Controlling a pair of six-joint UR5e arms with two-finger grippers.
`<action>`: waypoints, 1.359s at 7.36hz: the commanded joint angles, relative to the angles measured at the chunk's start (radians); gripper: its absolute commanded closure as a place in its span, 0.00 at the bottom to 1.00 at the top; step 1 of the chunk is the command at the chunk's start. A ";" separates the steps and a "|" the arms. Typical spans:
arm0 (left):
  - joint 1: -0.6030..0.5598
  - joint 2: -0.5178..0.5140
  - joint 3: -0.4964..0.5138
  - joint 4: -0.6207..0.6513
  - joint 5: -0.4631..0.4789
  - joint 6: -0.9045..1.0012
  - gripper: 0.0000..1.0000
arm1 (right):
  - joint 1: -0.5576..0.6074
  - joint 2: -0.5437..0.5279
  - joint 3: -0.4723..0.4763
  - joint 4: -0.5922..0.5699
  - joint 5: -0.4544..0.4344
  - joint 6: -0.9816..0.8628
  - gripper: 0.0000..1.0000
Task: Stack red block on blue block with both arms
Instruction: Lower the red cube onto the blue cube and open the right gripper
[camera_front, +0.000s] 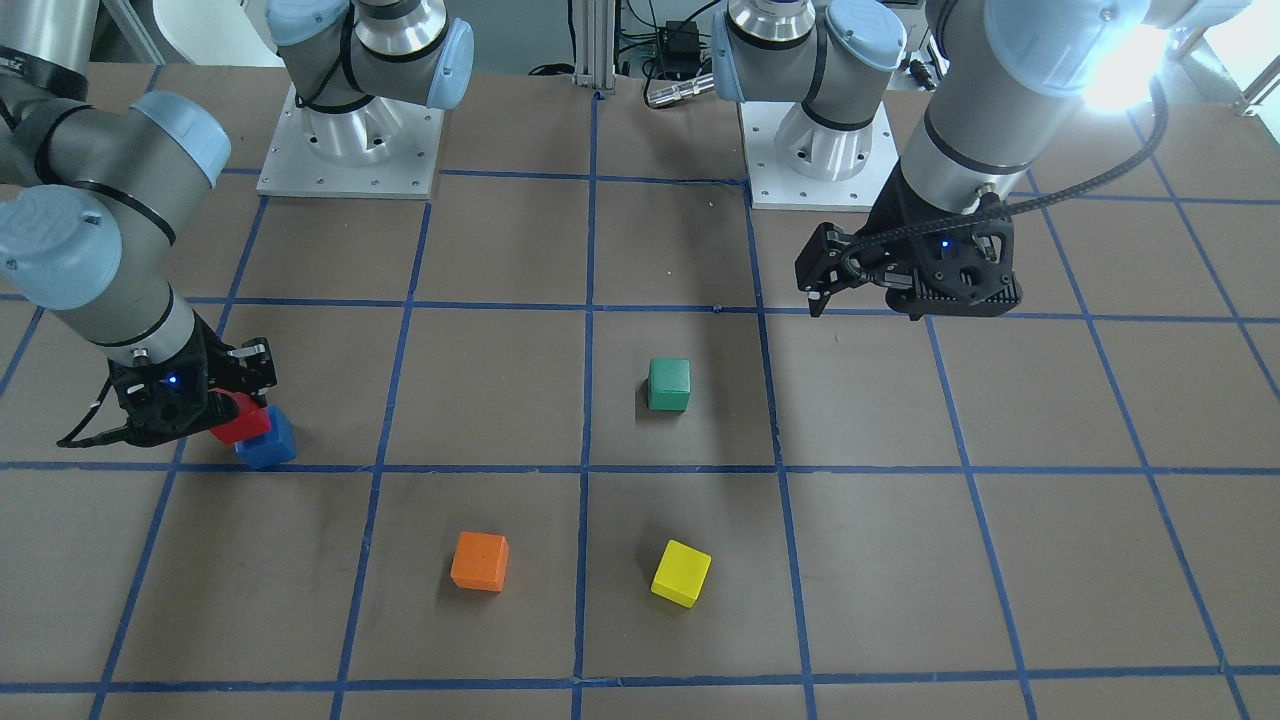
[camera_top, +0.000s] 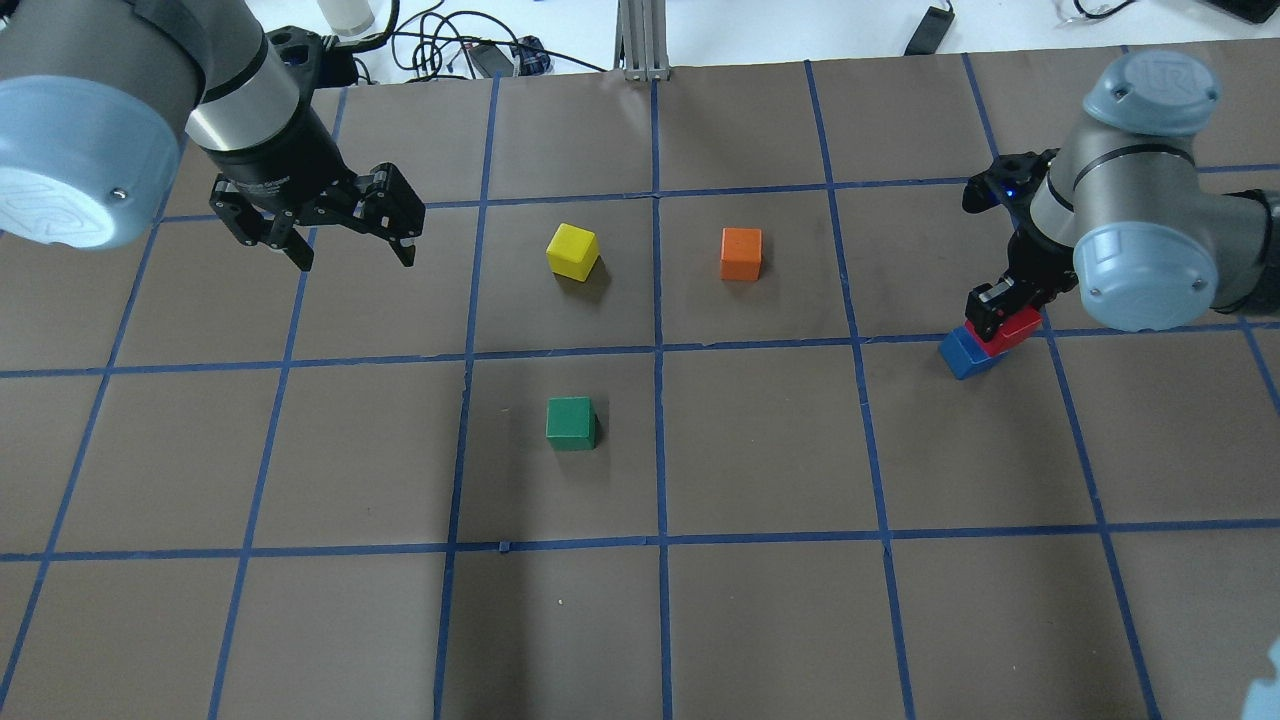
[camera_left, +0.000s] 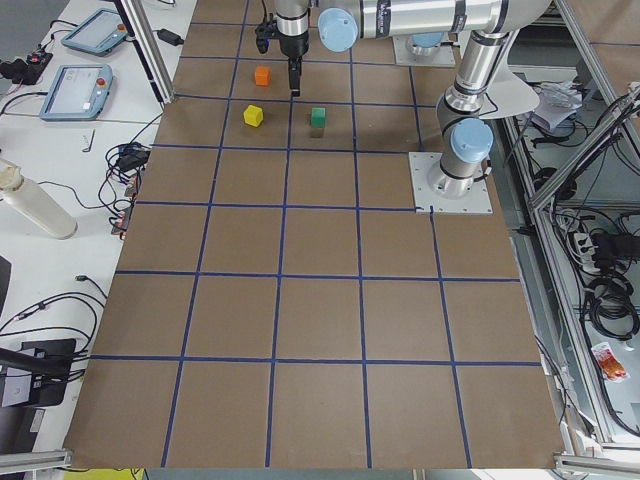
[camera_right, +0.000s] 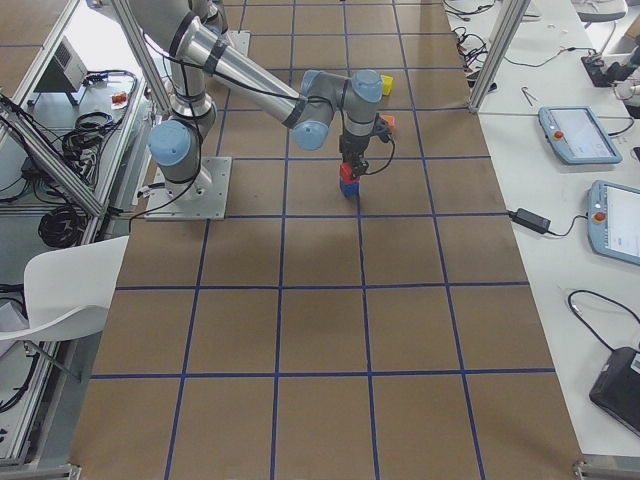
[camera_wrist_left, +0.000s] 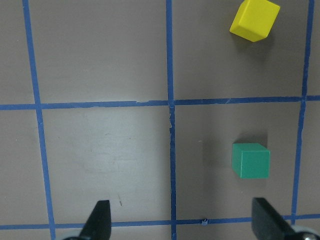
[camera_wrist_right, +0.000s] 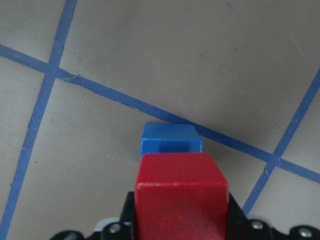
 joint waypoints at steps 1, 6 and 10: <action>0.000 -0.001 0.000 0.000 0.000 0.004 0.00 | 0.002 0.017 -0.001 -0.005 0.011 0.050 1.00; 0.000 -0.001 0.001 0.000 0.003 0.004 0.00 | 0.000 0.016 -0.004 -0.020 0.017 0.053 1.00; 0.000 -0.003 0.001 0.000 0.000 0.004 0.00 | 0.000 0.019 0.001 -0.022 0.018 0.052 0.40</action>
